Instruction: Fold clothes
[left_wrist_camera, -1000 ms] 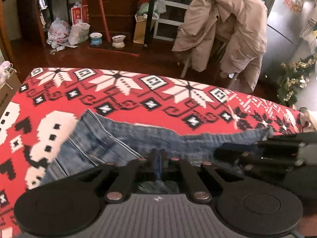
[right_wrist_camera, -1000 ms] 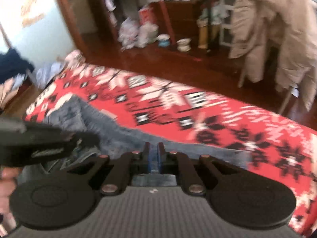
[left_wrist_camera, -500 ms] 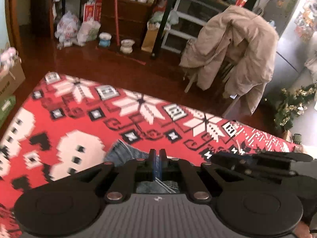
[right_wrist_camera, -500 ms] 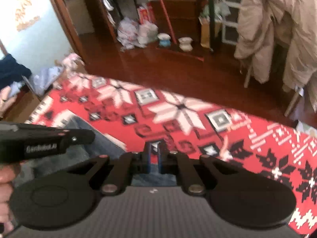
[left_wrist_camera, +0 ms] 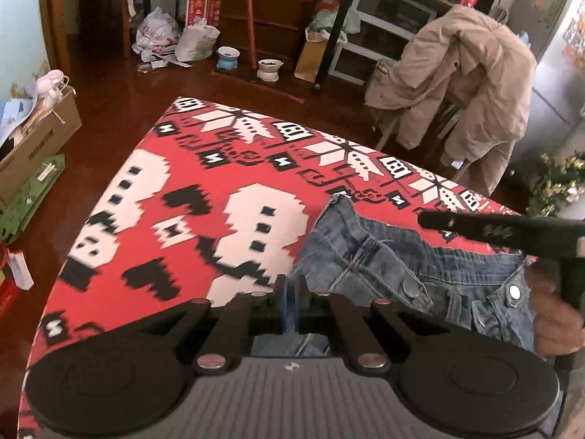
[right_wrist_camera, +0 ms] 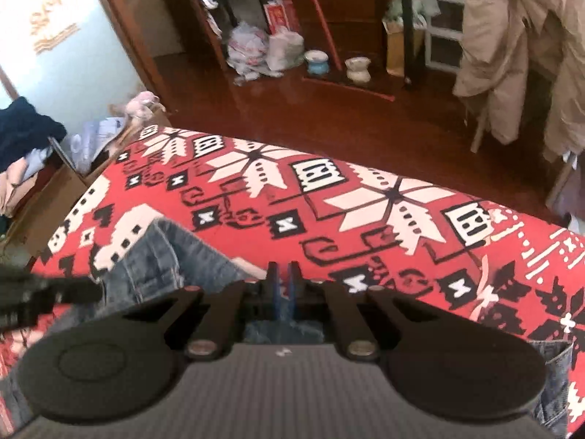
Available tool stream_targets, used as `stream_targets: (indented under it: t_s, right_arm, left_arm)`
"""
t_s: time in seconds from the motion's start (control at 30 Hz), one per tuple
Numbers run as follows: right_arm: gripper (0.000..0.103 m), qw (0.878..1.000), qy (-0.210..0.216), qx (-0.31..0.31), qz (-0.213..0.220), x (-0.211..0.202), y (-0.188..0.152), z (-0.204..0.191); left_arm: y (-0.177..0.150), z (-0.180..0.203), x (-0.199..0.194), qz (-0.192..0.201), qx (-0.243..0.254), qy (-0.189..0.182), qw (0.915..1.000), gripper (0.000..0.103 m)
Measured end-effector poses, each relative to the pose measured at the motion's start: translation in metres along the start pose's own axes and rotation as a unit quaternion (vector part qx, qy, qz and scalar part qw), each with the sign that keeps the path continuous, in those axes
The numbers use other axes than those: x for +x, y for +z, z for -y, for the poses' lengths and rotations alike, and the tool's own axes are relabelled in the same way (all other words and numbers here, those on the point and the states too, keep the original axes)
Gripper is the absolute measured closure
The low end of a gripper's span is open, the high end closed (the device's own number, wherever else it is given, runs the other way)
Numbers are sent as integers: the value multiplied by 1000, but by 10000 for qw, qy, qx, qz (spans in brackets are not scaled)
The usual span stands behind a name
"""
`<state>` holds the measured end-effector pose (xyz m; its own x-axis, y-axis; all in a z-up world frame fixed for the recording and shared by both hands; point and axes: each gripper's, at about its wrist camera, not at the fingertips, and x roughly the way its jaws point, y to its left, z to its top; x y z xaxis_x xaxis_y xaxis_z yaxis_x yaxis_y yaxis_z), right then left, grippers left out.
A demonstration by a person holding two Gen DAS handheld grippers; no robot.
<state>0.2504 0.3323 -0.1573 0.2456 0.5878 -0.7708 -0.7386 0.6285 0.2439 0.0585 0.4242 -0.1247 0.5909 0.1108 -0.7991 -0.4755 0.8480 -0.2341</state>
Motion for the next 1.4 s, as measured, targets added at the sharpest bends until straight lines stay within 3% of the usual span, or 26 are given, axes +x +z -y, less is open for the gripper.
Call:
stream_targets:
  t_s: [0.13,0.2,0.3,0.4,0.53,0.8,1.23,1.4]
  right_arm:
    - [98,9973,592,-397,167,-24,2,-26]
    - [97,9950,662,-743,83,-23,-2,-45]
    - [97,9923,683,-1022,-117,-10,-8,-67]
    - [97,9930,577,-1009,-217,8,-14,-79]
    - [102,9960,346,-817,-109,32,-12,-86]
    - [102,9962,-202,-836,152,46,-3,-95]
    - [98,9963,-507,-692,-77,44,3,-104]
    - [98,9970,-155,-752,101,-1,-7,-112]
  left_arm:
    - [-15,-3,-18,34,-133,-356,9993,100]
    - [-23,2,-22,5,-79,-465,9989,100]
    - [-36,4,-13,-74,98,-197,9997,100]
    - [-44,-7,-2,8,45,-65,10000,100]
    - [-47,-23,-3,66,-195,-263,9994,100]
    - [-75,-49,-31,180,190,-57,9996,100]
    - [-124,-95,-81,140,175,377,9990,98]
    - [-130,-110,-103,164,-31,389,9991,95]
